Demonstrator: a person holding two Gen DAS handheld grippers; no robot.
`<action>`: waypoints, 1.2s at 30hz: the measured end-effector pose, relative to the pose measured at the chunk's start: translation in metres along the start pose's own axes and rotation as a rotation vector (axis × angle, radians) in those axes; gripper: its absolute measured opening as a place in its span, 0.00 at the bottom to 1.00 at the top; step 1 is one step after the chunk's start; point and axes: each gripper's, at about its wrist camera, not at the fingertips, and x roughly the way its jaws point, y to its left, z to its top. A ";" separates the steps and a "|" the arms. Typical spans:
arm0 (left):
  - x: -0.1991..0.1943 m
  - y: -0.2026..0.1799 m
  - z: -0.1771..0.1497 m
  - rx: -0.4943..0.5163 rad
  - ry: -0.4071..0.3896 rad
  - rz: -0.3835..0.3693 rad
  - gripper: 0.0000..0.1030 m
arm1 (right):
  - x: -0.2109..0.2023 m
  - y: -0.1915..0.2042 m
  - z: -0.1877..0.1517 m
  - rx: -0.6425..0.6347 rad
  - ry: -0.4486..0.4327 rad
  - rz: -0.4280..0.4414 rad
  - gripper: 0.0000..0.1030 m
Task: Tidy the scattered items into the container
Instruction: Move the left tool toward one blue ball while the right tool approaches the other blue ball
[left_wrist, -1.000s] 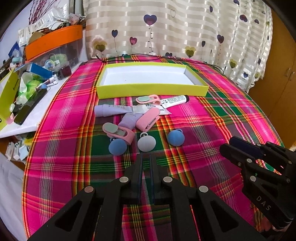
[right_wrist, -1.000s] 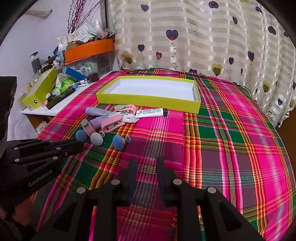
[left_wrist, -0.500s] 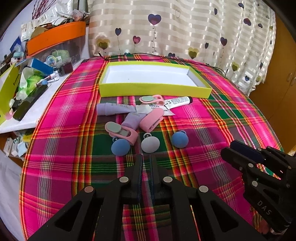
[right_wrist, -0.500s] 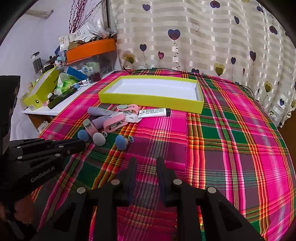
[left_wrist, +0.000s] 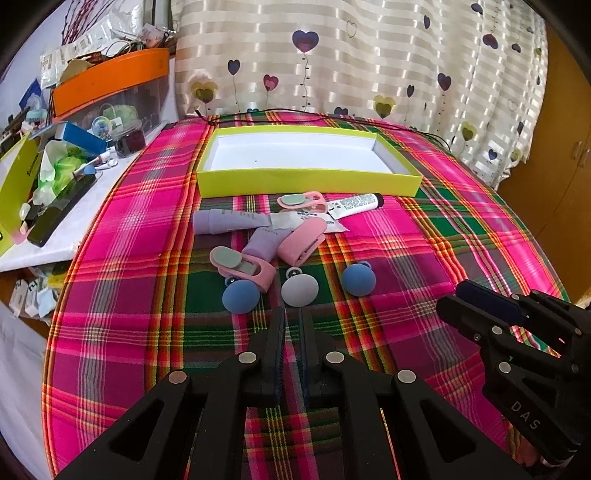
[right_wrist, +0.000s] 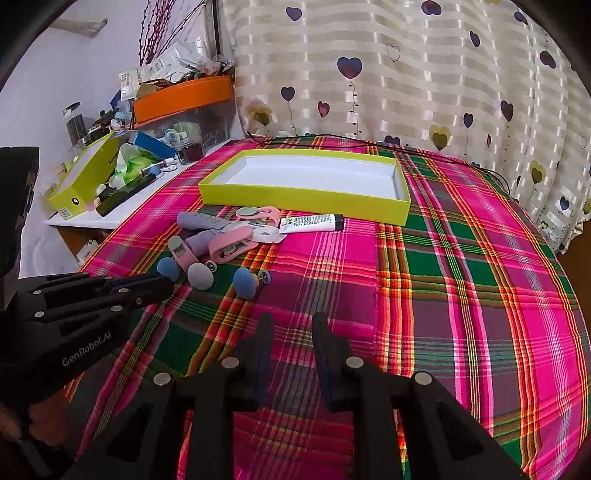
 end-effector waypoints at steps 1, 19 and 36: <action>-0.001 0.000 0.000 0.001 -0.001 0.001 0.07 | 0.000 0.000 0.000 -0.001 0.001 0.001 0.21; 0.000 0.005 0.008 -0.004 0.013 0.015 0.07 | 0.002 0.001 -0.001 0.000 0.005 0.009 0.25; 0.003 0.012 0.009 0.000 0.001 0.032 0.07 | 0.006 0.002 -0.001 0.006 0.007 0.036 0.25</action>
